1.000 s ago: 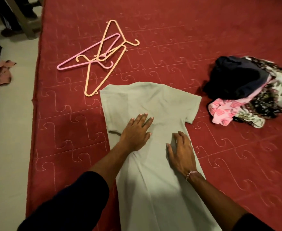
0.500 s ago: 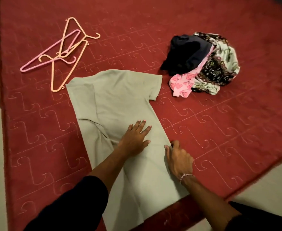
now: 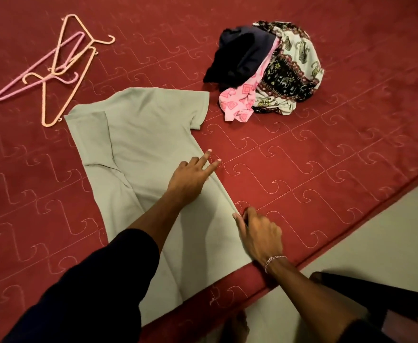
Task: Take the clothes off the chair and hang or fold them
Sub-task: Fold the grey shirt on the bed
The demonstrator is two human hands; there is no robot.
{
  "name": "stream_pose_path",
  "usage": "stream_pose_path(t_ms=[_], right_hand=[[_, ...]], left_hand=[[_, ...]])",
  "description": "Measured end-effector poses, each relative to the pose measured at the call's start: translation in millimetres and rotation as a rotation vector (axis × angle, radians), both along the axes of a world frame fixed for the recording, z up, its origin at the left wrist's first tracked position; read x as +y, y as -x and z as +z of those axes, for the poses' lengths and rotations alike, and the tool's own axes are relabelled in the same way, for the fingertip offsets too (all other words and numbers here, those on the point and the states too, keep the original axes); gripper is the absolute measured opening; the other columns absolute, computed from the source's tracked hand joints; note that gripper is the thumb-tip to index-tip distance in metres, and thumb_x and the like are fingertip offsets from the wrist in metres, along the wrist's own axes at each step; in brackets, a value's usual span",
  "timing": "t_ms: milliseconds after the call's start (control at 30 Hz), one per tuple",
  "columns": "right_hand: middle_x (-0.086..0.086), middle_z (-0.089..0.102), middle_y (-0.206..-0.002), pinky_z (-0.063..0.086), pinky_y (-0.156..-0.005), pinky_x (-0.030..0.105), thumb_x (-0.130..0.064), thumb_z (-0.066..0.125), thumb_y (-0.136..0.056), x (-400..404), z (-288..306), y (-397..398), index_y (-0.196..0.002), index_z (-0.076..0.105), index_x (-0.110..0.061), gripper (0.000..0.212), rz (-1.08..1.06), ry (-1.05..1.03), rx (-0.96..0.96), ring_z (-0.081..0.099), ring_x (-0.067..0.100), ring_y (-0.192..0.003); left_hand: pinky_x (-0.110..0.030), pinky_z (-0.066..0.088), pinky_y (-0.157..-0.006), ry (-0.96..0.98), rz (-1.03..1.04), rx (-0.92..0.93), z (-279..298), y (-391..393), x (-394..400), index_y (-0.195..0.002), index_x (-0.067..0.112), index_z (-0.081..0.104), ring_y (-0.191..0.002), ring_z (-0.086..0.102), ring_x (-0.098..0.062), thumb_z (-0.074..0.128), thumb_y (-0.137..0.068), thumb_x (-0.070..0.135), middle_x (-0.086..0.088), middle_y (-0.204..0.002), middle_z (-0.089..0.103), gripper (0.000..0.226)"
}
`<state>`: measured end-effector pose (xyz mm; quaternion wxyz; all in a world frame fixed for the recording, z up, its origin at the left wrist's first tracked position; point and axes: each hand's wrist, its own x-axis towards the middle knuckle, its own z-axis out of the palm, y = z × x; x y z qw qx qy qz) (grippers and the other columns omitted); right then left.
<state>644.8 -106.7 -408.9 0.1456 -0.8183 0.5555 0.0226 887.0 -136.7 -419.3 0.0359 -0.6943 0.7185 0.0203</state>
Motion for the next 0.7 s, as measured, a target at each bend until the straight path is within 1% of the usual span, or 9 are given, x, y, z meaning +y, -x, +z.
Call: stream_pose_path(t_ms=[33,100,167,233,333,467,500,600,700], right_hand=[[-0.006,0.054,-0.065,0.049,-0.058,0.034,-0.062,0.031,-0.101,-1.1,-1.2,3.8,-0.093,0.048,-0.023,0.043,0.015,-0.011,-0.013,0.058,0.020,-0.058],[-0.008,0.052,-0.066,0.050,-0.060,0.035,-0.062,0.033,-0.100,-3.1,-0.2,6.6,-0.093,0.049,-0.025,0.041,0.036,-0.058,-0.039,0.059,0.020,-0.061],[-0.009,0.056,-0.066,0.053,-0.063,0.036,-0.063,0.038,-0.099,-8.0,0.3,10.0,-0.091,0.050,-0.028,0.038,0.042,-0.106,-0.078,0.062,0.021,-0.065],[-0.008,0.062,-0.066,0.053,-0.064,0.038,-0.063,0.045,-0.097,-14.7,-0.4,14.6,-0.088,0.052,-0.028,0.036,0.031,-0.178,-0.133,0.063,0.021,-0.066],[-0.010,0.064,-0.062,0.054,-0.064,0.039,-0.058,0.054,-0.094,-20.2,3.3,18.9,-0.084,0.053,-0.029,0.030,0.036,-0.265,-0.197,0.062,0.014,-0.063],[-0.010,0.063,-0.060,0.056,-0.062,0.038,-0.047,0.056,-0.092,-19.4,12.8,13.8,-0.085,0.054,-0.028,0.021,0.046,-0.250,-0.188,0.061,0.012,-0.058],[-0.010,0.063,-0.061,0.056,-0.063,0.037,-0.045,0.057,-0.091,-17.9,16.2,11.3,-0.086,0.053,-0.029,0.018,0.050,-0.252,-0.176,0.062,0.013,-0.059],[-0.010,0.060,-0.063,0.054,-0.064,0.033,-0.039,0.060,-0.090,-9.4,31.3,1.6,-0.090,0.053,-0.030,0.011,0.080,-0.256,-0.154,0.061,0.014,-0.061],[-0.006,0.056,-0.067,0.056,-0.060,0.036,-0.038,0.052,-0.094,6.7,45.9,-9.7,-0.095,0.051,-0.023,0.015,0.176,-0.159,-0.130,0.059,0.016,-0.059]], left_hand=[[-0.046,0.047,-0.093,-0.018,-0.030,-0.038,3.4,1.0,-8.4,-0.154,0.028,0.028,-0.129,0.045,-0.031,0.054,-0.094,0.005,-0.011,-0.163,0.022,0.070],[-0.043,0.046,-0.095,-0.058,-0.071,-0.098,11.7,1.8,-22.7,-0.149,0.028,0.037,-0.130,0.044,-0.029,0.051,-0.096,0.006,-0.009,-0.157,0.034,0.059],[-0.038,0.046,-0.089,-0.047,-0.107,-0.156,19.1,3.4,-34.8,-0.139,0.024,0.048,-0.122,0.048,-0.026,0.052,-0.098,0.012,-0.006,-0.139,0.052,0.043],[-0.035,0.046,-0.083,-0.057,-0.146,-0.197,26.0,3.1,-43.8,-0.130,0.023,0.056,-0.114,0.051,-0.023,0.052,-0.099,0.015,-0.003,-0.124,0.060,0.033],[-0.034,0.046,-0.080,-0.094,-0.186,-0.184,38.2,-3.3,-51.5,-0.123,0.025,0.062,-0.110,0.054,-0.022,0.046,-0.102,0.017,-0.001,-0.117,0.064,0.027],[-0.039,0.052,-0.076,-0.155,-0.197,-0.136,54.9,-10.1,-49.8,-0.122,0.019,0.054,-0.096,0.064,-0.030,0.040,-0.104,0.020,-0.012,-0.107,0.064,0.023],[-0.039,0.051,-0.075,-0.163,-0.208,-0.143,58.8,-11.3,-47.7,-0.124,0.018,0.053,-0.095,0.064,-0.031,0.040,-0.104,0.019,-0.013,-0.108,0.063,0.024],[-0.037,0.052,-0.078,-0.154,-0.254,-0.163,67.7,-19.9,-43.0,-0.125,0.017,0.058,-0.106,0.059,-0.025,0.046,-0.101,0.014,-0.007,-0.117,0.062,0.027],[-0.036,0.053,-0.079,-0.150,-0.244,-0.179,73.2,-33.6,-31.9,-0.119,0.016,0.064,-0.104,0.059,-0.023,0.052,-0.100,0.016,-0.005,-0.116,0.062,0.023]])
